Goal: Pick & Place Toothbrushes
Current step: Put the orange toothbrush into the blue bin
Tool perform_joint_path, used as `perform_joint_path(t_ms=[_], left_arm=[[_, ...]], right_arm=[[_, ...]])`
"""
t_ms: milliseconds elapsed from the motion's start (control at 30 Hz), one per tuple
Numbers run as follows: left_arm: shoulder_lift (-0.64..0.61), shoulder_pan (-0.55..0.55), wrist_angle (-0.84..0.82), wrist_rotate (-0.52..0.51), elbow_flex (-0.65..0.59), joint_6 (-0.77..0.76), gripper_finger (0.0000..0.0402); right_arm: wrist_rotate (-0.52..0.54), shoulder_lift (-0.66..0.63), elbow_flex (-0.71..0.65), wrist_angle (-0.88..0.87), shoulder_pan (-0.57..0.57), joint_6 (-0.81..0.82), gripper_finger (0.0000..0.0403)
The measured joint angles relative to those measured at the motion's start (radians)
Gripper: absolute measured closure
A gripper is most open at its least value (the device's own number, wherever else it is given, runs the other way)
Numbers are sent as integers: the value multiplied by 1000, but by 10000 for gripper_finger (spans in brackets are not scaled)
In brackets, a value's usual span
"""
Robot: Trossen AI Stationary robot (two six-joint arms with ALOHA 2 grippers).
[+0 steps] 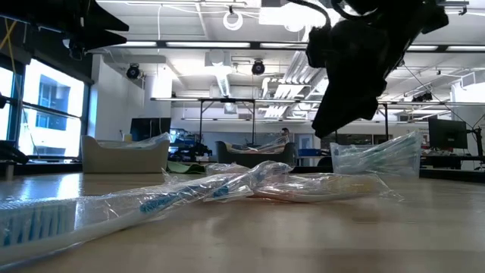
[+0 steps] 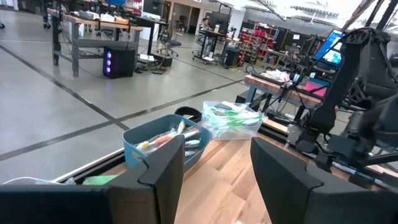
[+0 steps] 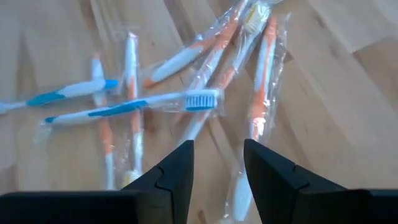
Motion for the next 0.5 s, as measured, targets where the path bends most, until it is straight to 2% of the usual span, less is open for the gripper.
perform_joint_path(t_ms=[167, 500], left_arm=[[0, 0, 0, 0, 0, 0, 222], [0, 0, -2, 0, 0, 0, 222]], right_arm=[[79, 31, 0, 6, 16, -17, 269], [83, 190, 0, 39, 7, -12, 269]])
